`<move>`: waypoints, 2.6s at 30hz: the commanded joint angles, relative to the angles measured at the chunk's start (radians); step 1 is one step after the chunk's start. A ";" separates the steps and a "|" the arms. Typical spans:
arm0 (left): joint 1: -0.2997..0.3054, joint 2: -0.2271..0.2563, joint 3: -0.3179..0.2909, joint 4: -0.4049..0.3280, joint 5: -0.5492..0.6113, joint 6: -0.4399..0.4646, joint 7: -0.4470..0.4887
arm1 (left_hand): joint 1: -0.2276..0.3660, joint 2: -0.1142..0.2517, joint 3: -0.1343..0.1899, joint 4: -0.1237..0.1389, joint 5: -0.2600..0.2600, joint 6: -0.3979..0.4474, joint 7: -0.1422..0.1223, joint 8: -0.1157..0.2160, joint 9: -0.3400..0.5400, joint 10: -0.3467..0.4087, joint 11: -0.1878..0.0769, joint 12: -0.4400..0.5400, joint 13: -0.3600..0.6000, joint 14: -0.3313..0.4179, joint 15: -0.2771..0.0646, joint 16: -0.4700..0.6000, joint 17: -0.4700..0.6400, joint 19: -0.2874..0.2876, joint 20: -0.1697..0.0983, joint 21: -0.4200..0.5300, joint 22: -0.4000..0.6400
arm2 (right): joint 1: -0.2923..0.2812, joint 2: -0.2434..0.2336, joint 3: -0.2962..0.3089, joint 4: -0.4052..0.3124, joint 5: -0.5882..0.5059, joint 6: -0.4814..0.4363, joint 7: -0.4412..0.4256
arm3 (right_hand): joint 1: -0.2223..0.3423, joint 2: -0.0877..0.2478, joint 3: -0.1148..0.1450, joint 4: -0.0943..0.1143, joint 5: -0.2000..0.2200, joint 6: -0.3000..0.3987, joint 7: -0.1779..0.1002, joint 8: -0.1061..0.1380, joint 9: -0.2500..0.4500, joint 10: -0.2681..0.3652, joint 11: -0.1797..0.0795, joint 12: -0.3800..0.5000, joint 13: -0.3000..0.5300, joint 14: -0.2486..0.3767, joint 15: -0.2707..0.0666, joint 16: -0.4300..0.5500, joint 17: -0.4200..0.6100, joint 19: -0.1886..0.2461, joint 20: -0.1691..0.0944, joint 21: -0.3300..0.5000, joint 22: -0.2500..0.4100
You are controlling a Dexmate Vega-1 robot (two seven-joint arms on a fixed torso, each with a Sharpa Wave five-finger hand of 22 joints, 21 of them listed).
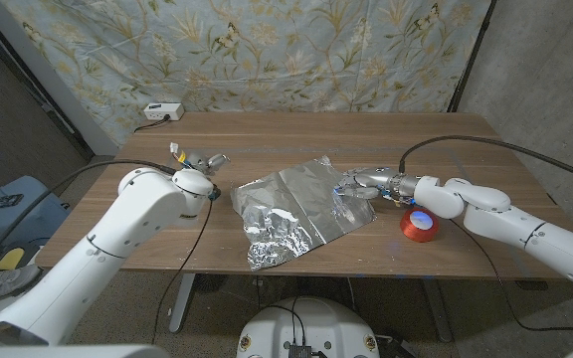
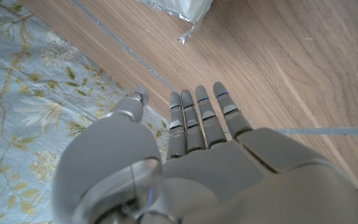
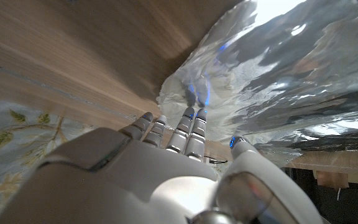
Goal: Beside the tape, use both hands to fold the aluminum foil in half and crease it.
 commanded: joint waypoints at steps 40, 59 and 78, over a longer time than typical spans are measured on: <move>-0.090 -0.008 0.110 0.013 0.135 0.256 -0.081 | 0.043 -0.036 -0.020 0.022 0.010 0.114 0.078 0.041 0.021 -0.099 0.049 0.046 0.067 -0.051 0.038 -0.023 0.016 -0.020 0.013 0.008 0.009 | 0.003 0.004 -0.008 0.048 0.024 0.038 -0.023 | -0.012 -0.001 0.010 -0.011 0.004 -0.001 0.002 -0.003 0.003 -0.007 0.012 -0.003 0.004 -0.006 -0.057 0.005 0.003 -0.005 -0.073 0.007 0.003; -0.230 0.045 0.226 0.101 -0.148 0.256 0.117 | -0.004 -0.043 -0.043 0.039 0.010 0.165 0.091 0.040 0.013 -0.119 0.085 0.055 0.079 -0.058 0.067 -0.033 0.020 -0.020 0.038 0.014 0.012 | -0.001 -0.005 0.000 0.068 0.043 0.065 -0.035 | -0.015 -0.003 0.012 -0.015 0.004 -0.001 0.005 -0.003 0.004 -0.007 0.013 -0.002 0.004 -0.004 -0.055 0.005 0.003 -0.002 -0.072 0.007 0.003; -0.389 0.097 0.388 0.159 -0.397 0.256 0.245 | -0.051 -0.056 -0.066 0.035 0.008 0.096 0.093 -0.041 -0.036 -0.203 0.129 0.032 0.091 -0.134 0.114 -0.058 0.030 -0.085 0.063 0.005 0.027 | -0.006 -0.005 0.006 0.089 0.062 0.090 -0.050 | -0.017 -0.004 0.015 -0.019 0.003 -0.002 0.002 -0.003 0.004 -0.006 0.016 -0.001 0.004 -0.002 -0.053 0.006 0.003 0.000 -0.071 0.008 0.003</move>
